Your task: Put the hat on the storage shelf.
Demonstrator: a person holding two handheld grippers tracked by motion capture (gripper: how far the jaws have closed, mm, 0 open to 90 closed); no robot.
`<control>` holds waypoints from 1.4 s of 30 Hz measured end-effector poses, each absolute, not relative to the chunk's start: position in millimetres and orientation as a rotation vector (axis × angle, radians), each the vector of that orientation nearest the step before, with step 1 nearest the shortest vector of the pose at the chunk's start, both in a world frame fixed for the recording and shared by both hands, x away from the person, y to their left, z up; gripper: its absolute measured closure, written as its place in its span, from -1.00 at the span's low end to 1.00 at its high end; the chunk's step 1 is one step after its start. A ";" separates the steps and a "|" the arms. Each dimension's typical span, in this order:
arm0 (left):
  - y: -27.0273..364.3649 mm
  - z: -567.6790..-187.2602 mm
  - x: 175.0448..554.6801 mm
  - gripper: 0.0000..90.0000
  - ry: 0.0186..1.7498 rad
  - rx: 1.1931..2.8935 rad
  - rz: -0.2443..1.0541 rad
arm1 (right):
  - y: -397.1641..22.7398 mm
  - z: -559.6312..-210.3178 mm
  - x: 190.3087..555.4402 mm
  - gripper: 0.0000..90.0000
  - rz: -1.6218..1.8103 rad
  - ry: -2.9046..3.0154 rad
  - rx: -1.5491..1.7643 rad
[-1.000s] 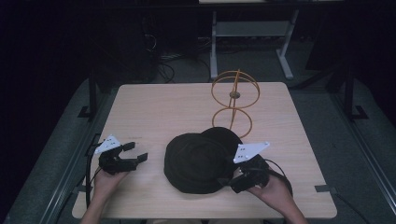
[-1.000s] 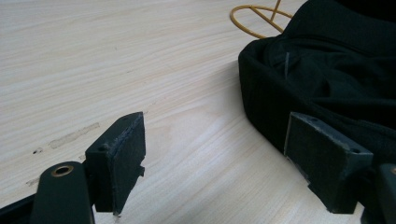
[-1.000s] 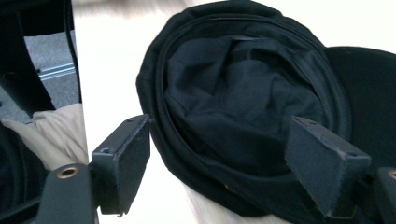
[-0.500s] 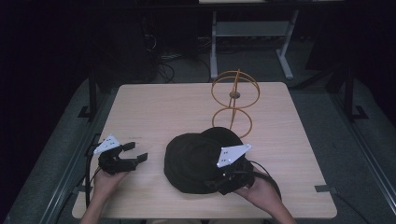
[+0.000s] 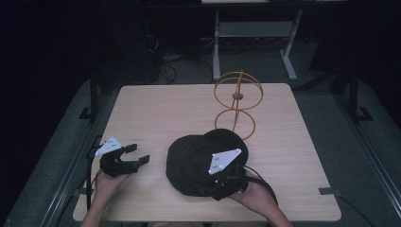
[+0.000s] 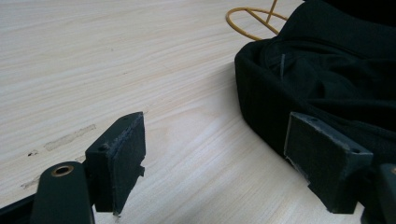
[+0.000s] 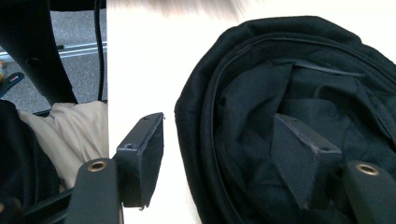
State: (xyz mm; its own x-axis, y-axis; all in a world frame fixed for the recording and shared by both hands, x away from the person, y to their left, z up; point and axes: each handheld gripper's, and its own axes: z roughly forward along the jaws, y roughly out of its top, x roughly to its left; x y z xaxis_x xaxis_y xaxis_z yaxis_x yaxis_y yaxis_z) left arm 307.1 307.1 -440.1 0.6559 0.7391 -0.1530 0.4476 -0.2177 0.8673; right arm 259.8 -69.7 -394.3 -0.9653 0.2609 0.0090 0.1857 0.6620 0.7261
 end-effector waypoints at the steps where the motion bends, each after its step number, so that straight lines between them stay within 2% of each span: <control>1: 307.2 -440.0 307.1 -0.55 0.940 1.860 0.361 | -68.2 -394.4 260.0 -0.19 1.196 2.779 0.369; 12: 307.8 -439.5 306.8 -0.55 0.941 1.861 0.367 | -52.0 -403.5 263.4 0.13 1.150 2.825 0.325; 30: 307.3 -440.0 306.8 -0.55 0.941 1.859 0.358 | -30.2 -433.4 265.2 0.35 0.927 2.914 0.350; 34: 306.2 -440.5 307.3 -0.55 0.935 1.860 0.359 | -27.9 -436.3 263.3 0.45 0.892 2.905 0.350; 37: 305.7 -441.0 307.8 -0.55 0.937 1.860 0.352 | -28.3 -436.7 263.0 0.60 0.882 2.896 0.334; 42: 304.8 -440.6 307.3 -0.55 0.929 1.860 0.348 | -28.8 -434.3 263.2 0.66 0.881 2.895 0.331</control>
